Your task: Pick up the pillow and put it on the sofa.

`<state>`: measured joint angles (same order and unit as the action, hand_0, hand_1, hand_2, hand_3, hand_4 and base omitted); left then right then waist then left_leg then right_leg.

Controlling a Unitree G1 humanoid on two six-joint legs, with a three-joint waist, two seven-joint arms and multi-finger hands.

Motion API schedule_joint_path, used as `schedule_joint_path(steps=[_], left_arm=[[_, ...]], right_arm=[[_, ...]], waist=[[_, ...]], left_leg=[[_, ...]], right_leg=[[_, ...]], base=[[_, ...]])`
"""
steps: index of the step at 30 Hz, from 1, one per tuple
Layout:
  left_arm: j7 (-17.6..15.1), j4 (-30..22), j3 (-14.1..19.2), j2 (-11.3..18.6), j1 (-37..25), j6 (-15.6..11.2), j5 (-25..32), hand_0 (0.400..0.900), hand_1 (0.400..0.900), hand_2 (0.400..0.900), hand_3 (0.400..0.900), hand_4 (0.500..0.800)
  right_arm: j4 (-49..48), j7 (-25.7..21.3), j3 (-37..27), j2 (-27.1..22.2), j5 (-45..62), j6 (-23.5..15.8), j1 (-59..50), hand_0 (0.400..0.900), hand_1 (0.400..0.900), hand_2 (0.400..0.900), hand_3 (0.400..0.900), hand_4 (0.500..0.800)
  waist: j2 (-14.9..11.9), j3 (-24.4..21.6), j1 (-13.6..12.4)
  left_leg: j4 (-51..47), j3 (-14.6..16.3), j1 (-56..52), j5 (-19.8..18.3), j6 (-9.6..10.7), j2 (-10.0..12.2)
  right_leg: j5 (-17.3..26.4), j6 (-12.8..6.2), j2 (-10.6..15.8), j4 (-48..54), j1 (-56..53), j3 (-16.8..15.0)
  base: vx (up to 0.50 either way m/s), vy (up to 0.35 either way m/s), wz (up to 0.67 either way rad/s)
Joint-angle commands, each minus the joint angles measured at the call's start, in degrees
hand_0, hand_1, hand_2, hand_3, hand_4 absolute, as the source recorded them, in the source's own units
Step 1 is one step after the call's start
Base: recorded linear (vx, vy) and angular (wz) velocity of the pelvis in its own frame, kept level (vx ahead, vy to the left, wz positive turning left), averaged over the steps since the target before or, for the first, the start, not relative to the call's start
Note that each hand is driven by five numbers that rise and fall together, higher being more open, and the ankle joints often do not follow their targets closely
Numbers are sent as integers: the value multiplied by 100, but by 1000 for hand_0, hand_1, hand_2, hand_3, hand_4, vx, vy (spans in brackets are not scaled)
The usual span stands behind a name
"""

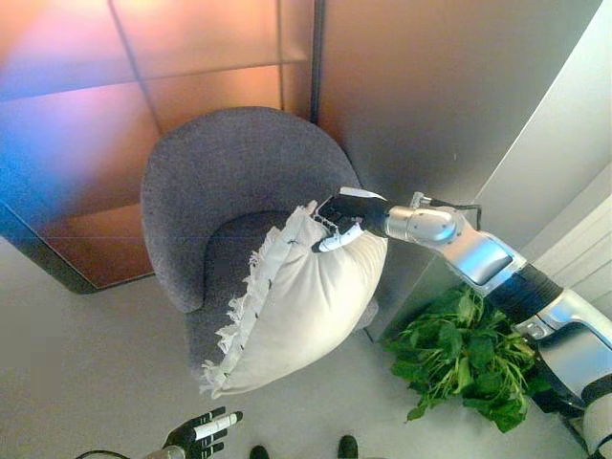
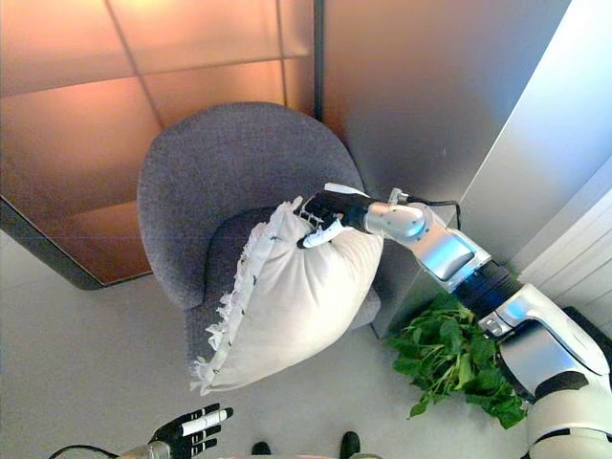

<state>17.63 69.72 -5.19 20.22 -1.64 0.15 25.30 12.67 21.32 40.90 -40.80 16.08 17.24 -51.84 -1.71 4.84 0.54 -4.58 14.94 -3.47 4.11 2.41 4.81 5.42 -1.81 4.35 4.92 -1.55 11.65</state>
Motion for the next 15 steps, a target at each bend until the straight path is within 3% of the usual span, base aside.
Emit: schedule_joint_path(steps=[1,6,10,11,15], left_arm=[[111,257,-141,255,-231,-70,15,900,900,900,900,800],[163,201,-149,163,-125,-143,117,900,900,900,900,800],[165,232,-190,103,-30,-306,175,900,900,900,900,800],[187,240,-212,88,-19,-354,172,900,900,900,900,800],[178,265,-341,76,15,-448,179,900,900,900,900,800]], right_arm=[[525,-741,-325,368,549,-685,-1556,400,400,400,400,500],[894,-1137,-339,508,370,-463,-1477,400,400,400,400,500],[1738,-1737,-455,557,342,-561,-1595,400,400,400,400,500],[2153,-2055,-496,516,604,-701,-1744,900,900,900,900,800],[3147,-2270,-639,394,750,-783,-2097,900,900,900,900,800]], waist=[[-220,-527,-240],[-240,-528,-325],[-275,-546,-441],[-277,-565,-488],[-269,-571,-586]], left_leg=[[224,-146,106,-461,187,180],[153,-186,120,-404,213,184],[108,-258,137,-373,260,200],[94,-261,151,-359,279,217],[81,-309,162,-357,324,266]], right_leg=[[-443,-716,637,-436,104,166],[-410,-699,630,-350,58,251],[-360,-698,629,-244,-8,353],[-333,-709,637,-206,-17,391],[-325,-711,646,-188,-50,490]], base=[[44,-13,17],[48,-10,17],[64,-33,15],[39,-35,18],[25,-36,21]])
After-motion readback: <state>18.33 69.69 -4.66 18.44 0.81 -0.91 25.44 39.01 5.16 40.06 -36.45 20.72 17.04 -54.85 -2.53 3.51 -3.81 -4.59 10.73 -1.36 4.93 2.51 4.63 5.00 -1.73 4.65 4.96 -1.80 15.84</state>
